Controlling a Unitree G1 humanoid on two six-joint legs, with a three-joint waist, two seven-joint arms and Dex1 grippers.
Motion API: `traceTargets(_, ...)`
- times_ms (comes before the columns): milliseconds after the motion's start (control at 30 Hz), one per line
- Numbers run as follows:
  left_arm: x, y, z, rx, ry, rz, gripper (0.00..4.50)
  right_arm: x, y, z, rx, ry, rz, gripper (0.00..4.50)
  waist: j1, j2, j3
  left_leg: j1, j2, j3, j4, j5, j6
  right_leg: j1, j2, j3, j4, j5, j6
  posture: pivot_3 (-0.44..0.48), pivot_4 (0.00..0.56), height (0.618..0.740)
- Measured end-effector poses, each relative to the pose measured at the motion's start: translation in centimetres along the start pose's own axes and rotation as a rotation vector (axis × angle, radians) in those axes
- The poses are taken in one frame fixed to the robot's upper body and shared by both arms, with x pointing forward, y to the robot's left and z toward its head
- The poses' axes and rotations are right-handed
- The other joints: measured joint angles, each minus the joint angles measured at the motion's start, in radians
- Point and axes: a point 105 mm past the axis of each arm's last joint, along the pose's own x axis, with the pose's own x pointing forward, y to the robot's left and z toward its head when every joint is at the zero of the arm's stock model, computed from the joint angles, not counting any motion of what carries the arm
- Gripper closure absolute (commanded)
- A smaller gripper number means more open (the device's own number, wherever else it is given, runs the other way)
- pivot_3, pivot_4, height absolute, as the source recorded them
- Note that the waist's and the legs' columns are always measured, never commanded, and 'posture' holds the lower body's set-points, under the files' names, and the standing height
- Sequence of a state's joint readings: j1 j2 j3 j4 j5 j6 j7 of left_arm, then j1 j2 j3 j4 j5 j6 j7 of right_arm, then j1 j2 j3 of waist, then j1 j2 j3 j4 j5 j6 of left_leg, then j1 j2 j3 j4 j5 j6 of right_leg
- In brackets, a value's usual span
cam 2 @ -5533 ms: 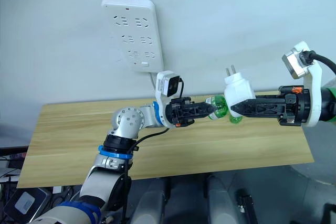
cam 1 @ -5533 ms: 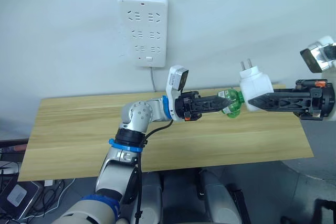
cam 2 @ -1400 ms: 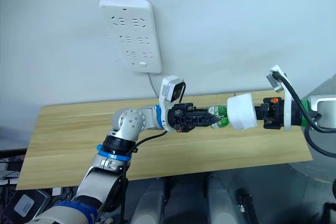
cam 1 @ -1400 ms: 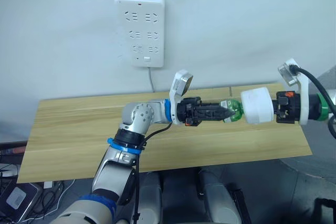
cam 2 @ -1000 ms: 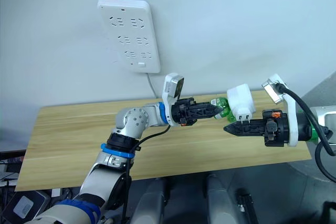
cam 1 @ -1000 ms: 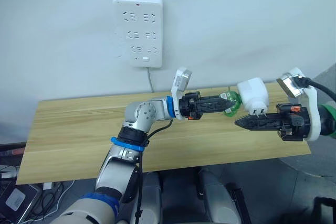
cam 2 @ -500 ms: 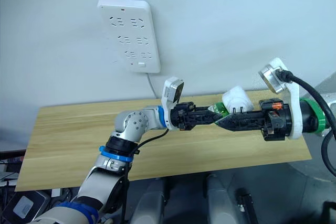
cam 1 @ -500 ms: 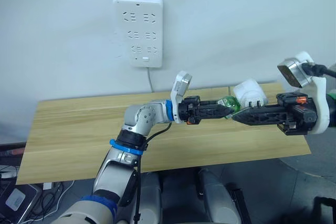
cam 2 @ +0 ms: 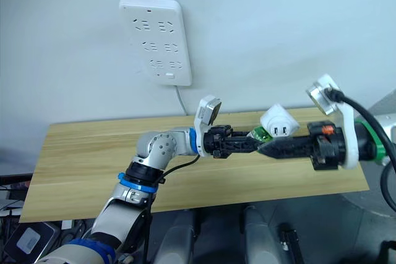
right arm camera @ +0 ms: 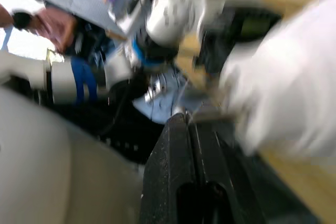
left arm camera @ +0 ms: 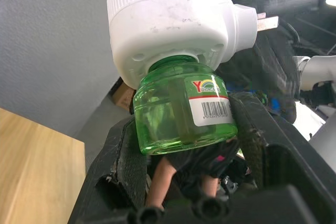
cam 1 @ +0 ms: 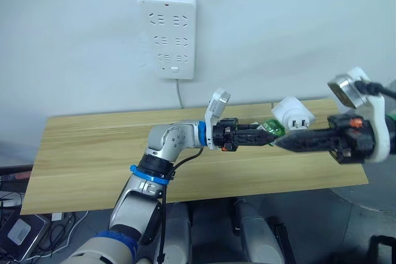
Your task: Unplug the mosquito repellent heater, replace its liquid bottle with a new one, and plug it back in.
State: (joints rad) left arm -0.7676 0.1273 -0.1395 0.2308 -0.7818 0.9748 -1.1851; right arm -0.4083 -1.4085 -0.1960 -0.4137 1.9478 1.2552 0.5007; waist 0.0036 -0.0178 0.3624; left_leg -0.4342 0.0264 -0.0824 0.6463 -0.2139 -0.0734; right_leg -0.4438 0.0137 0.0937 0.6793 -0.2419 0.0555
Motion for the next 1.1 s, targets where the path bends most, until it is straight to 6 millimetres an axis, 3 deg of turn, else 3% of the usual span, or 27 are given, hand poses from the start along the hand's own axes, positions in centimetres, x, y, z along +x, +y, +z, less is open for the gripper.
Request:
traceTargets(100,-1.1,-0.3,0.1,-0.014,0.030,-0.003,2.19,-0.1,-0.3,-2.2,-0.120,0.092,-0.110,3.62,-0.003,0.000,0.000,0.001,0.000,0.000,0.000,0.000,0.000,0.000,0.001,0.000,0.001,-0.002,0.004,0.111,0.311,0.740)
traceTargets(200,-3.2,-0.9,-0.2,-0.034,0.091,-0.005,2.19,-0.7,-2.8,-4.4,-0.307,0.135,-0.255,2.54,-0.003,-0.001,-0.001,0.002,0.000,-0.001,0.000,0.000,-0.001,0.000,0.002,-0.001,0.001,-0.002,0.004,0.101,0.309,0.740)
traceTargets(333,-5.5,-1.7,-1.8,-0.078,0.189,-0.014,2.19,-2.9,-5.5,-3.6,-0.633,0.053,-0.391,1.23,-0.006,0.000,-0.001,0.002,0.000,0.002,0.001,0.001,-0.002,0.000,0.001,0.002,0.000,-0.002,0.005,0.098,0.309,0.740)
traceTargets(400,-5.8,-2.1,-2.6,-0.102,0.240,-0.046,2.19,-3.4,-5.8,-2.7,-0.817,0.039,-0.401,0.48,-0.007,-0.001,-0.001,0.002,0.000,0.002,0.001,0.001,-0.003,0.001,0.001,0.002,0.000,-0.001,0.006,0.098,0.311,0.740)
traceTargets(467,-6.1,-2.2,-3.0,-0.106,0.269,-0.058,2.19,-2.8,-5.5,-2.5,-0.927,0.036,-0.344,0.06,-0.009,-0.001,-0.001,0.003,0.000,0.002,0.001,0.002,-0.003,0.002,0.001,0.002,0.001,-0.001,0.006,0.099,0.310,0.740)
traceTargets(700,-6.0,-1.9,-3.7,-0.082,0.351,-0.076,2.19,1.2,-3.7,-1.6,-1.197,0.030,-0.091,0.06,-0.010,-0.001,-0.001,0.003,0.000,0.001,0.001,0.002,-0.002,0.002,0.001,0.002,0.001,0.000,0.005,0.105,0.313,0.740)
traceTargets(1100,-5.4,-2.3,-3.5,-0.073,0.396,-0.122,2.19,3.8,-3.8,-1.6,-1.414,0.074,0.026,0.06,-0.007,-0.001,-0.001,0.003,0.000,0.000,0.001,0.002,-0.002,0.002,0.000,0.002,0.001,0.000,0.005,0.103,0.315,0.740)
